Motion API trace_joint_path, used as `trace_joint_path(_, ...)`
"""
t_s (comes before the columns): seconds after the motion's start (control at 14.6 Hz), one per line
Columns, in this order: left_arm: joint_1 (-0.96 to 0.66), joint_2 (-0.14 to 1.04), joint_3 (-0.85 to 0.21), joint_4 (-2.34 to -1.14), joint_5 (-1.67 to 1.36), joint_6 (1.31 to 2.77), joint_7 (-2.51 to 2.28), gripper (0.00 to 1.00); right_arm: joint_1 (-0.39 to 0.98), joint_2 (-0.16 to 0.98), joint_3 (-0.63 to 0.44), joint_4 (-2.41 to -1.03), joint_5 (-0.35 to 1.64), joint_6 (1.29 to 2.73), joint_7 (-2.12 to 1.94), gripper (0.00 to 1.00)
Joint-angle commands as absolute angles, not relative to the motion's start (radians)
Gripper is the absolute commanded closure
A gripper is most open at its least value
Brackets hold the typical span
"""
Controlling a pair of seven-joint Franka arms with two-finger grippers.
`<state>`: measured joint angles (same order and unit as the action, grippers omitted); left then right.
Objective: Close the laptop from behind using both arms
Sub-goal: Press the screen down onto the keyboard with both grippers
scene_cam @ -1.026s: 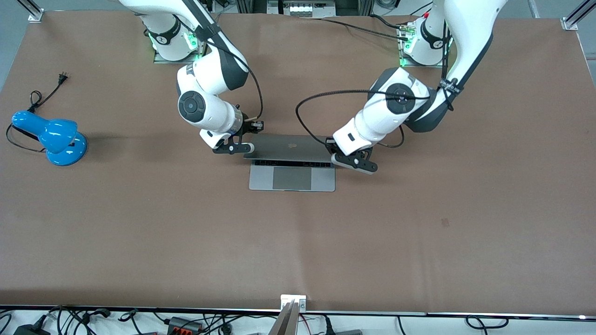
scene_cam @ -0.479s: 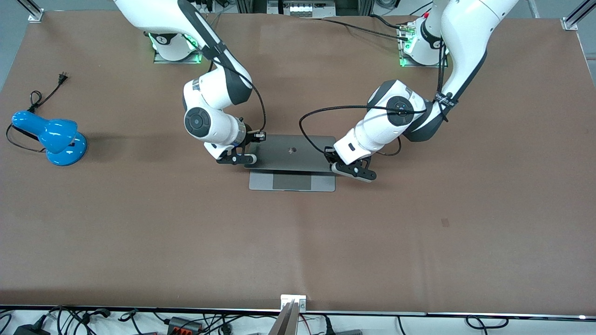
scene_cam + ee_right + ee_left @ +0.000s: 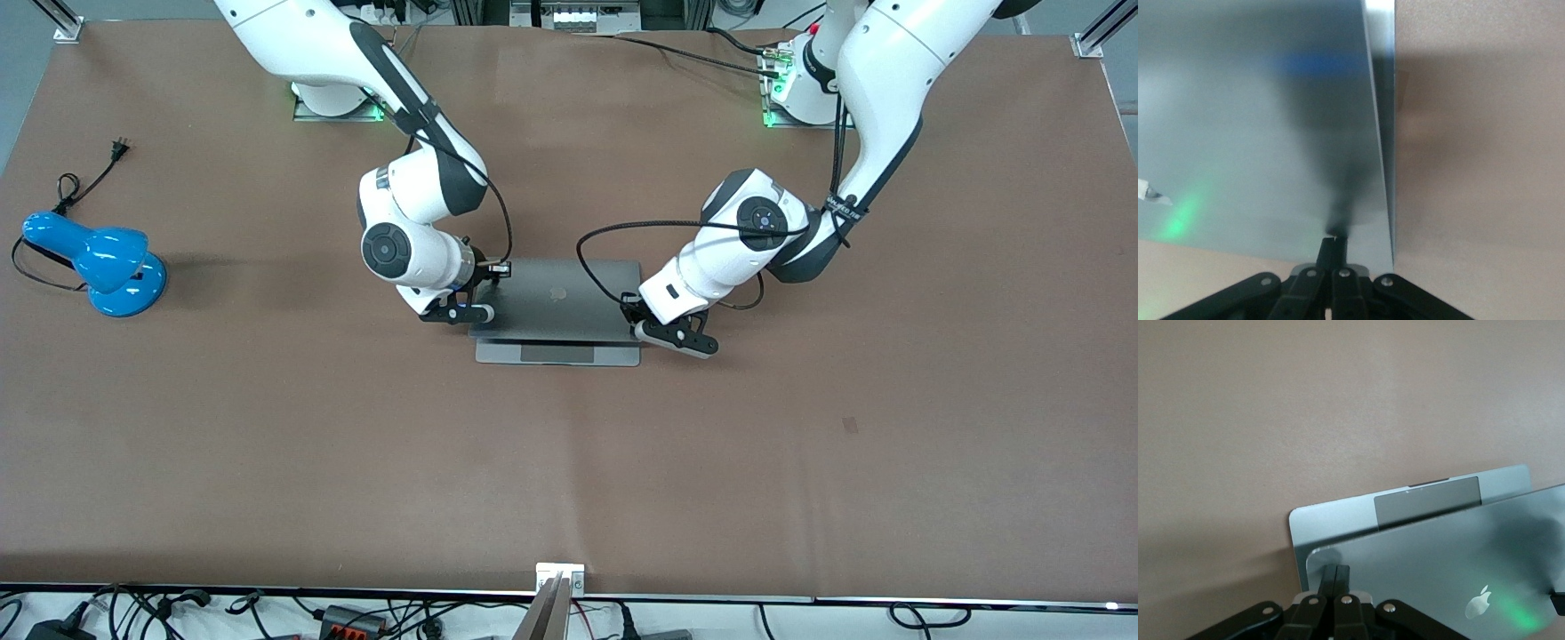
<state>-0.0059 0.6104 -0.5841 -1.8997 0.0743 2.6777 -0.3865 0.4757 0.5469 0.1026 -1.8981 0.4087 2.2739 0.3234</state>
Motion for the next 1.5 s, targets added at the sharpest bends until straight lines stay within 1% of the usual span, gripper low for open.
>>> trace_joint_path(0.0, -0.018, 0.65, -0.572, -1.875, 0.11, 2.703, -0.385, 0.99, 0.468, 0.6, 0.106, -1.845, 0.413, 2.279, 0.33, 1.0)
trace_joint_path(0.14, -0.018, 0.673, -0.574, -1.875, 0.182, 2.706, -0.399, 0.99, 0.462, 0.623, 0.106, -1.832, 0.413, 2.281, 0.327, 1.0)
trace_joint_path(0.27, -0.015, 0.687, -0.572, -1.876, 0.192, 2.738, -0.399, 0.99, 0.456, 0.647, 0.106, -1.819, 0.413, 2.284, 0.325, 1.0)
trace_joint_path(0.48, -0.018, 0.721, -0.571, -1.876, 0.193, 2.749, -0.396, 0.99, 0.459, 0.672, 0.106, -1.818, 0.413, 2.315, 0.325, 1.0)
trace_joint_path(0.68, -0.02, 0.762, -0.571, -1.878, 0.193, 2.813, -0.394, 0.99, 0.459, 0.684, 0.106, -1.818, 0.413, 2.333, 0.324, 1.0)
trace_joint_path(1.09, -0.009, 0.762, -0.572, -1.879, 0.195, 2.815, -0.396, 0.99, 0.457, 0.684, 0.106, -1.816, 0.413, 2.333, 0.327, 1.0)
trace_joint_path(1.23, 0.02, 0.715, -0.574, -1.885, 0.195, 2.778, -0.394, 0.98, 0.457, 0.683, 0.106, -1.816, 0.413, 2.333, 0.328, 1.0)
trace_joint_path(1.3, 0.046, 0.683, -0.584, -1.885, 0.196, 2.717, -0.393, 0.98, 0.457, 0.678, 0.106, -1.816, 0.413, 2.33, 0.328, 1.0)
trace_joint_path(1.44, 0.054, 0.609, -0.589, -1.865, 0.196, 2.549, -0.39, 0.98, 0.46, 0.677, 0.106, -1.818, 0.413, 2.33, 0.333, 1.0)
